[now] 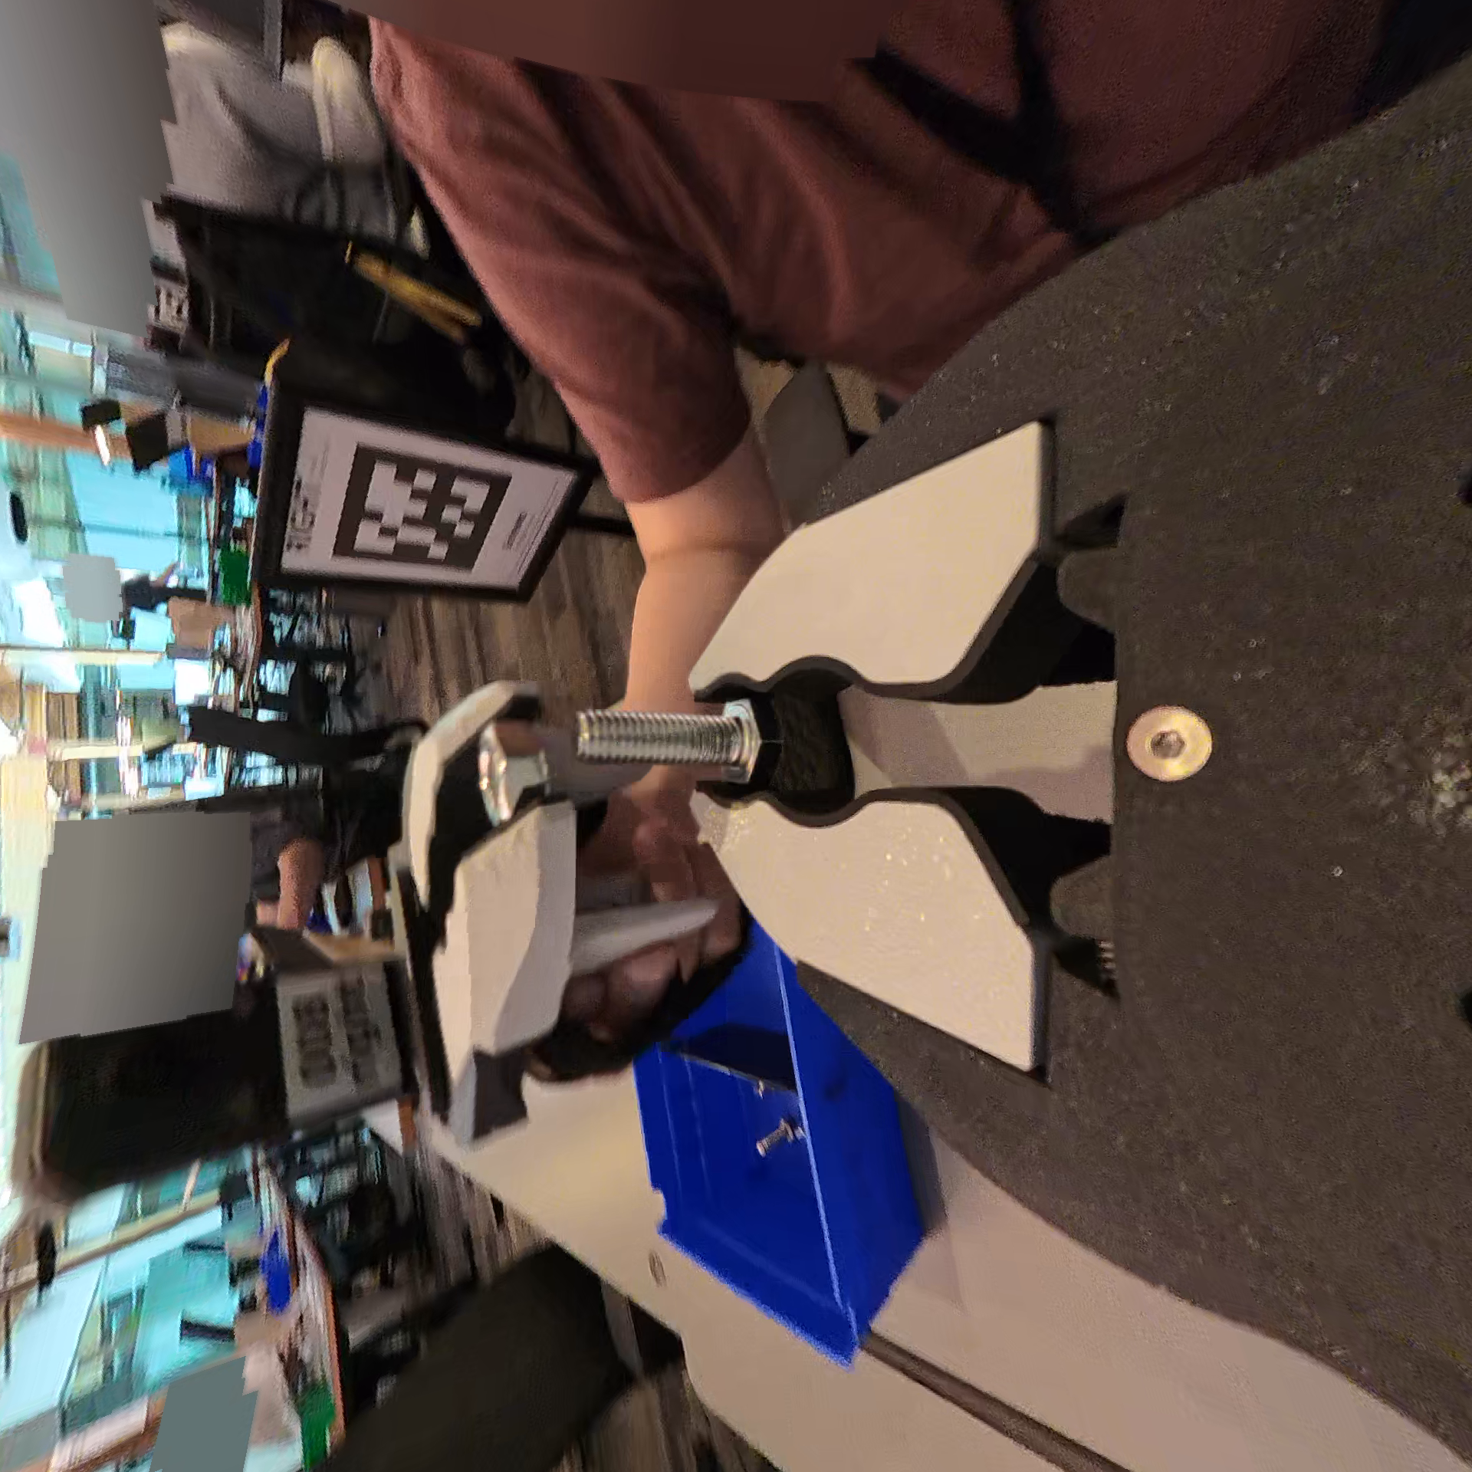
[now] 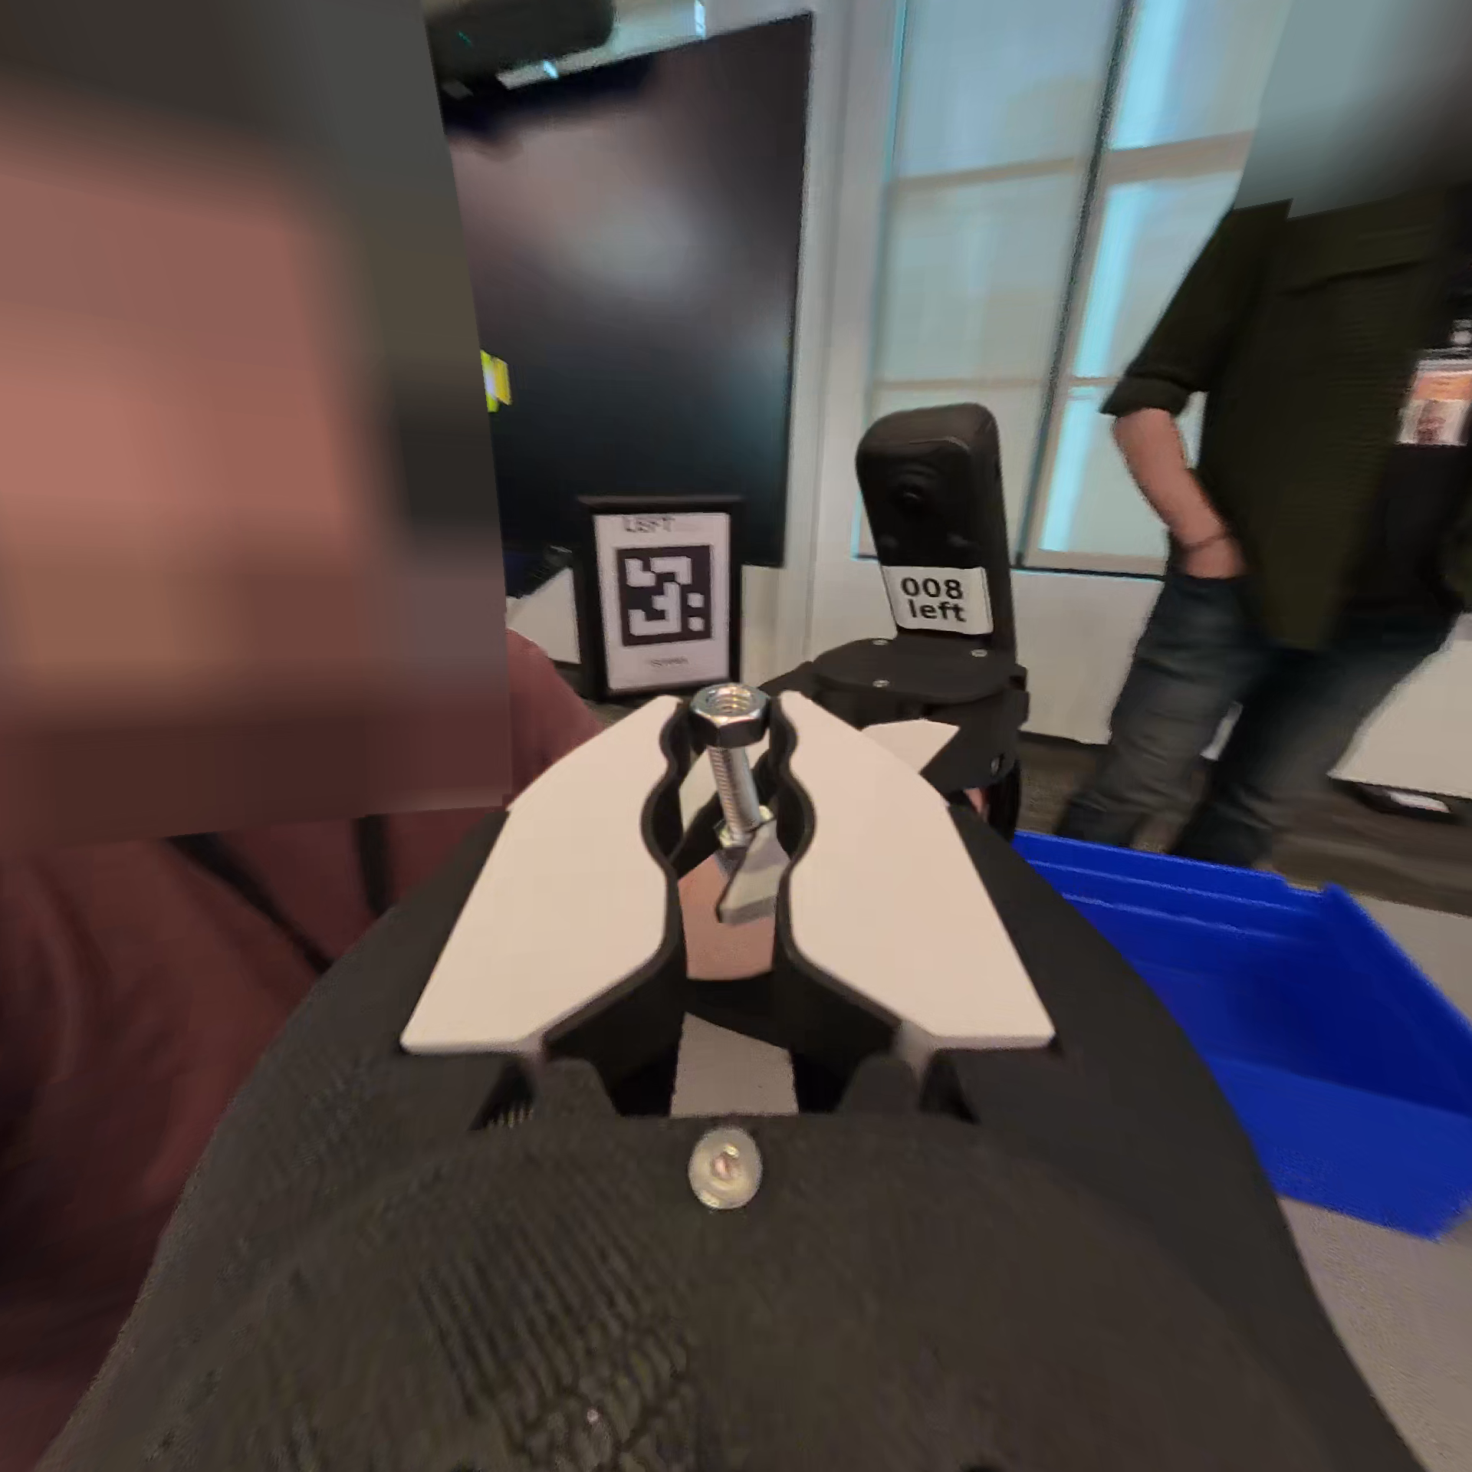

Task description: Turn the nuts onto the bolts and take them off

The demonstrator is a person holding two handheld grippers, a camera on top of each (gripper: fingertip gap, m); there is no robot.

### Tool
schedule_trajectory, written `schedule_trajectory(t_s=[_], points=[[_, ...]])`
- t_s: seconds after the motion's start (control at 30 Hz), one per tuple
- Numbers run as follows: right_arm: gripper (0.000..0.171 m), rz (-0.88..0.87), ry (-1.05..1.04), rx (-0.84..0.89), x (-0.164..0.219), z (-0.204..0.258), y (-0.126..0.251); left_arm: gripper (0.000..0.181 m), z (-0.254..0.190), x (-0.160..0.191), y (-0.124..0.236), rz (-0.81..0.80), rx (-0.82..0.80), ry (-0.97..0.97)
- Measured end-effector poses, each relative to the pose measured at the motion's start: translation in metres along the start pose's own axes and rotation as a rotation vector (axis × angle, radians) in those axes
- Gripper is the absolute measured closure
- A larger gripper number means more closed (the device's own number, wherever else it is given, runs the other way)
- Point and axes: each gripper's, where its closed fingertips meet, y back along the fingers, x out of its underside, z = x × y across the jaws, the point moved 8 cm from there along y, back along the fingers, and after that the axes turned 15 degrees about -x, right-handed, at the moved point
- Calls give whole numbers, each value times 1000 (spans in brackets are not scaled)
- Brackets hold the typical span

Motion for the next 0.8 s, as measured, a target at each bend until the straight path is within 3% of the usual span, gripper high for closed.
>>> schedule_trajectory(t_s=[0.2, 0.3, 0.4, 0.5, 0.6, 0.8], points=[[152, -20, 26, 19, 3, 0, 7, 163, -2, 1, -4, 3, 23, -7], [152, 20, 66, 222, -11, 8, 32, 163, 6, 3, 4, 19, -41, -14], [152, 385, -63, 631, -2, 20, 95, 163, 17, 3, 16, 37, -130, -1], [152, 742, -514, 832, 47, 48, 175, 163, 27, 4, 26, 54, -217, -5], [151, 1017, -873, 914, 109, 81, 236, 163, 31, 4, 28, 45, -216, 7], [150, 1237, -1095, 935, 179, 115, 282, 163, 31, 9, 20, 82, -202, 5]])
